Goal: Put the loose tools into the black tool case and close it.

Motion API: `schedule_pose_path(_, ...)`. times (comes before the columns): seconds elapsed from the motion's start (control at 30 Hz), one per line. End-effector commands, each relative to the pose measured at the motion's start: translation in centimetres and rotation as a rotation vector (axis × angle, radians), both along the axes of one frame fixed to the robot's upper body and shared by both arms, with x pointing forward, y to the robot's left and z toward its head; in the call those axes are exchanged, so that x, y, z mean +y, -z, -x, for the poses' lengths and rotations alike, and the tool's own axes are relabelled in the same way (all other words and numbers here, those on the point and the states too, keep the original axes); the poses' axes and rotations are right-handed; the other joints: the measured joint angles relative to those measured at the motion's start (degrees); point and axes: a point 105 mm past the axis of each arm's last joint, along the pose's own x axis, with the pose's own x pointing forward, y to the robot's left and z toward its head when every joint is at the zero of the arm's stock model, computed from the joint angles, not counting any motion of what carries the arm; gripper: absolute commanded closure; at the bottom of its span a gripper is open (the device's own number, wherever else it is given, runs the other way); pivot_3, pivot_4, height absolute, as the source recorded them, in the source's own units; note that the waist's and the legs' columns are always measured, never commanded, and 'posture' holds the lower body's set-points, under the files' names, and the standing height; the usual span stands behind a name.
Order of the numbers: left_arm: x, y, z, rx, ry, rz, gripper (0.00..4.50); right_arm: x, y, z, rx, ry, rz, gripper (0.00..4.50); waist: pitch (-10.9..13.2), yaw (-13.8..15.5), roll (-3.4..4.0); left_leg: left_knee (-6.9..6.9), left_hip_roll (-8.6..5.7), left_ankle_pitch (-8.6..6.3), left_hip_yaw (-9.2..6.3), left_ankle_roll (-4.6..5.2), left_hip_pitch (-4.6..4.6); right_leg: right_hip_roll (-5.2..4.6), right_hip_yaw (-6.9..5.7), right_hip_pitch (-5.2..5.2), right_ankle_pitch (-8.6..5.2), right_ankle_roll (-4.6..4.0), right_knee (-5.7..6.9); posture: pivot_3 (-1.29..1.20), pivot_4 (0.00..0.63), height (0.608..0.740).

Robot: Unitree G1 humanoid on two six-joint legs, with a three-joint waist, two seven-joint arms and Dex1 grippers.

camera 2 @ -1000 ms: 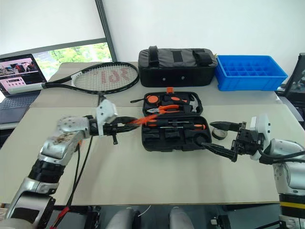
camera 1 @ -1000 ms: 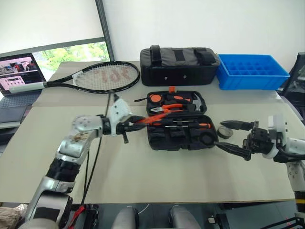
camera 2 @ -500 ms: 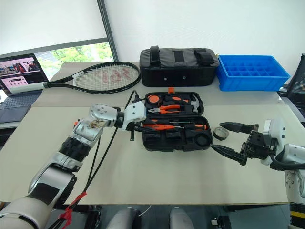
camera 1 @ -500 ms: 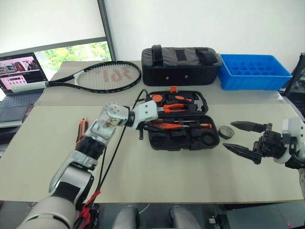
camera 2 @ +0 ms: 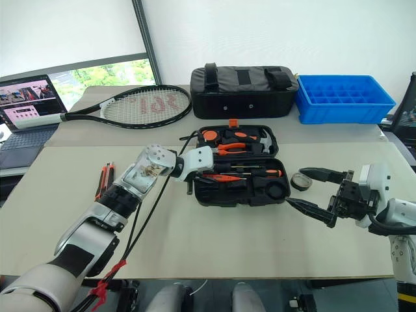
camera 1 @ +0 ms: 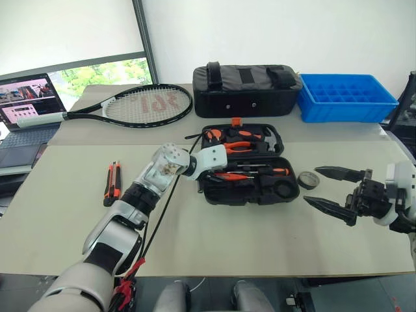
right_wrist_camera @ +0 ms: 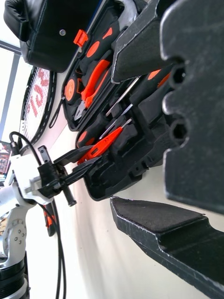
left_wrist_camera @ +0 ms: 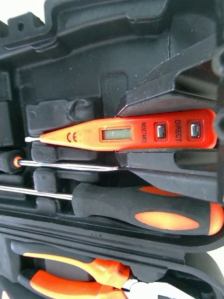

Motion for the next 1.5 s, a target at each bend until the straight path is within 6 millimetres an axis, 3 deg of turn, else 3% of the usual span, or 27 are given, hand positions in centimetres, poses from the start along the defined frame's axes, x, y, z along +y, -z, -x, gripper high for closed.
schedule_pose_path(0.03, -0.3, -0.3, -0.2, -0.019, -0.014, -0.034, 3.99, -0.1, -1.4, 0.4, -0.045, 0.002, 0.010, 0.00, 0.00, 0.06, 0.00, 0.05, -0.01, 0.00, -0.03, 0.00, -0.01, 0.00, 0.00, 0.01, 0.00, 0.01, 0.02, 0.00, 0.150, 0.707)
schedule_pose_path(0.3, -0.1, 0.2, -0.3, 0.014, -0.051, -0.038, 3.99, -0.3, -1.5, 0.6, -0.038, 0.001, 0.016, 0.00, -0.05, 0.00, 0.07, 0.09, -0.02, 0.00, -0.05, 0.00, -0.01, 0.01, 0.01, 0.05, 0.00, 0.02, 0.05, 0.00, 0.150, 0.707)
schedule_pose_path(0.37, -0.1, 0.2, -0.3, 0.016, -0.051, -0.037, 2.97, -0.3, -1.4, 0.5, -0.039, 0.002, 0.015, 0.00, -0.05, 0.02, 0.08, 0.10, -0.03, 0.00, -0.05, 0.00, -0.01, 0.00, 0.01, 0.08, 0.00, 0.02, 0.05, 0.00, 0.150, 0.707)
schedule_pose_path(0.47, -0.3, -0.6, -0.7, -0.016, -0.063, -0.002, 1.93, -0.3, -1.3, 0.4, -0.040, 0.002, 0.013, 0.00, -0.06, -0.02, 0.10, 0.12, -0.02, 0.00, -0.06, 0.01, -0.01, 0.01, 0.00, 0.07, -0.04, 0.09, 0.06, 0.00, 0.150, 0.707)
schedule_pose_path(0.5, -0.5, -1.2, -0.6, -0.021, -0.057, 0.021, 1.60, -0.4, -1.3, 0.4, -0.041, 0.002, 0.012, 0.00, -0.07, -0.04, 0.10, 0.11, -0.03, 0.00, -0.06, 0.01, -0.01, 0.01, 0.01, 0.07, -0.04, 0.09, 0.05, 0.00, 0.150, 0.707)
schedule_pose_path(0.7, -1.1, -7.0, 0.3, -0.088, -0.005, 0.183, 1.60, -0.3, -1.2, 0.3, -0.046, 0.003, 0.008, 0.00, -0.07, -0.18, 0.12, 0.10, 0.00, 0.01, -0.08, 0.01, -0.06, 0.03, 0.01, 0.00, 0.00, 0.03, 0.08, 0.00, 0.150, 0.707)
schedule_pose_path(0.87, -1.4, -10.2, 1.2, -0.067, 0.030, 0.355, 1.60, -0.2, -0.8, 0.3, -0.045, 0.006, 0.002, 0.00, -0.10, -0.14, 0.17, 0.11, 0.00, 0.01, -0.08, 0.01, -0.05, 0.03, 0.01, 0.01, 0.00, 0.03, 0.08, 0.00, 0.150, 0.707)
schedule_pose_path(0.97, -1.3, -8.6, 1.0, -0.041, 0.031, 0.368, 2.32, -0.1, -0.8, 0.3, -0.047, 0.005, -0.001, 0.00, -0.14, -0.11, 0.23, 0.13, -0.01, 0.01, -0.08, 0.01, -0.04, 0.02, 0.01, 0.03, 0.00, 0.03, 0.08, 0.00, 0.150, 0.707)
schedule_pose_path(1.07, -1.3, -6.0, 1.9, 0.010, 0.108, 0.357, 3.50, -0.3, -0.7, 0.3, -0.048, 0.006, -0.002, 0.00, -0.17, -0.30, 0.28, 0.13, -0.01, 0.01, -0.07, 0.01, -0.01, 0.03, 0.04, 0.03, 0.00, 0.02, 0.12, 0.00, 0.150, 0.707)
schedule_pose_path(1.13, -0.8, -3.3, 1.5, 0.035, 0.084, 0.314, 4.32, -0.5, -0.5, 0.4, -0.045, 0.008, -0.001, 0.00, -0.17, -0.30, 0.29, 0.13, -0.01, 0.01, -0.07, 0.01, 0.02, 0.03, 0.05, 0.03, 0.00, 0.01, 0.14, 0.00, 0.150, 0.707)
schedule_pose_path(1.23, -0.3, -1.0, 0.9, 0.046, 0.055, 0.274, 4.45, -0.8, -0.3, 0.6, -0.042, 0.010, -0.001, 0.00, -0.16, -0.15, 0.27, 0.20, -0.03, 0.01, -0.08, 0.02, 0.00, 0.03, 0.03, 0.02, 0.01, 0.01, 0.16, 0.00, 0.150, 0.707)
schedule_pose_path(1.5, -0.8, 1.2, -0.1, 0.060, 0.018, 0.257, 4.45, -0.9, -0.2, 1.1, -0.039, 0.018, 0.003, 0.00, -0.16, 0.06, 0.27, 0.29, -0.09, 0.01, -0.17, 0.02, -0.13, 0.02, 0.04, 0.05, 0.00, 0.04, 0.10, 0.00, 0.150, 0.707)
